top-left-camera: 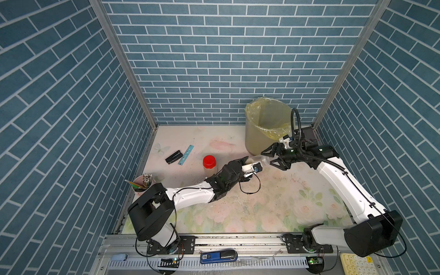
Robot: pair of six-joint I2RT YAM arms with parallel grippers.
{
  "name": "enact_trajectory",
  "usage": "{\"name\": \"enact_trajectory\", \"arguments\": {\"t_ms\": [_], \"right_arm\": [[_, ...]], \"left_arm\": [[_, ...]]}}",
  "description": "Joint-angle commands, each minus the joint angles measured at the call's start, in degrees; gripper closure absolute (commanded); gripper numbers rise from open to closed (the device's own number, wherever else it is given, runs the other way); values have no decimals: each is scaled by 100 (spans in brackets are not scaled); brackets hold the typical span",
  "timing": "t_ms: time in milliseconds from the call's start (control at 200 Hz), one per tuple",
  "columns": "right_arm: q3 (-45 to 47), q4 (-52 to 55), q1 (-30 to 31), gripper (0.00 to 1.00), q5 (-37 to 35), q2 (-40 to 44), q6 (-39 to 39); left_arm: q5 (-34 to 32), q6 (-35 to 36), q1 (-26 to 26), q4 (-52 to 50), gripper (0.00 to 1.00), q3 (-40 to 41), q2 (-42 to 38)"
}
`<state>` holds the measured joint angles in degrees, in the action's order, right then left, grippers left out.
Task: Empty moldy rice from jars
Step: Unscrew the lid from the jar.
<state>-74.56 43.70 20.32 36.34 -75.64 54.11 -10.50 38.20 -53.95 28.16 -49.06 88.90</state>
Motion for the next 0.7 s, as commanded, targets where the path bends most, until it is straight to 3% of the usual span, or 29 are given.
{"name": "enact_trajectory", "arguments": {"t_ms": [0, 140, 295, 360, 450, 555, 695], "right_arm": [[-43, 40, 47, 30, 42, -56, -64], [-32, 50, 42, 39, 27, -31, -137], [-243, 456, 43, 60, -105, -42, -714], [-477, 731, 42, 68, 110, -125, -1491], [-764, 1188, 35, 71, 345, -342, -2659], [-877, 1315, 34, 71, 919, -497, -3892], [-1214, 2119, 34, 75, 731, -714, -5902]], "left_arm": [[-56, 11, -45, 207, 70, -169, -22], [-42, -5, -39, 199, 70, -185, -22], [182, -273, -16, 1, 70, -230, -110], [716, -618, 61, -317, 68, -294, -243], [1510, -1072, 163, -409, 68, -306, -343], [2033, -1335, 191, -200, 70, -249, -330], [2430, -1511, 253, -152, 71, -280, -223]]}}
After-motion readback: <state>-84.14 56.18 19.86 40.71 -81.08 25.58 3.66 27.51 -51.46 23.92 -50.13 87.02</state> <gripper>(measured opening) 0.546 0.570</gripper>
